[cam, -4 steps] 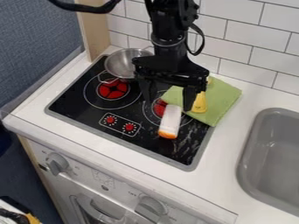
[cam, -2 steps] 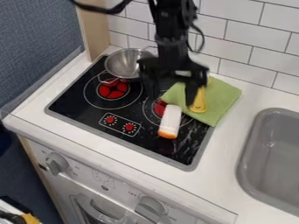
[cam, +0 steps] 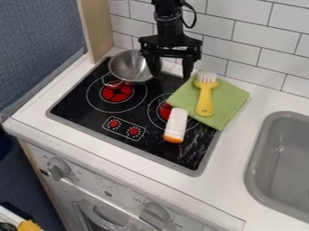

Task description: Moved the silver object.

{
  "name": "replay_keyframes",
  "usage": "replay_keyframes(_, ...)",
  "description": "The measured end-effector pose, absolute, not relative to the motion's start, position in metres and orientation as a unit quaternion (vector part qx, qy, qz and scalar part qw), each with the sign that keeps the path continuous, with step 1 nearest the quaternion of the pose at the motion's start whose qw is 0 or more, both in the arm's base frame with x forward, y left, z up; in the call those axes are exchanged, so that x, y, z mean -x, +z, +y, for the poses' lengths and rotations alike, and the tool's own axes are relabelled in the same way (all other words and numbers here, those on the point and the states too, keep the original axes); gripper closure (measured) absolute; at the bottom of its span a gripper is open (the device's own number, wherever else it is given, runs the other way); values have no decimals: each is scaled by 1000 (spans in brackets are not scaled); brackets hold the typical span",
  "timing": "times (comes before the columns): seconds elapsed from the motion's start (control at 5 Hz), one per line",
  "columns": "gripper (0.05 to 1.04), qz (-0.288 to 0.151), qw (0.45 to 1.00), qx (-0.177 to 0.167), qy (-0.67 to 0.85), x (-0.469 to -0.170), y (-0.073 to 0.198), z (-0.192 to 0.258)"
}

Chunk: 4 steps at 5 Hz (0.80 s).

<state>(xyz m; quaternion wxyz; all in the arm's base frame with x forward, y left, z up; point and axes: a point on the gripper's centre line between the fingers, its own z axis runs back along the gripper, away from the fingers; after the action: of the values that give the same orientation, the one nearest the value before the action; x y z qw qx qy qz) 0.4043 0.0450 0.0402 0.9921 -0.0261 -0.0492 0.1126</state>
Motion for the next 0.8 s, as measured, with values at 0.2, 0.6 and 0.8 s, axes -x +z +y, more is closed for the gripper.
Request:
replay_keyframes(0.2,83,-30,993,24,115,-410,22,58)
replay_keyframes(0.6,133,-28,993,37,105,-405,17,59)
replay_keyframes(0.8,409,-33,993,37,112,-399,19,61)
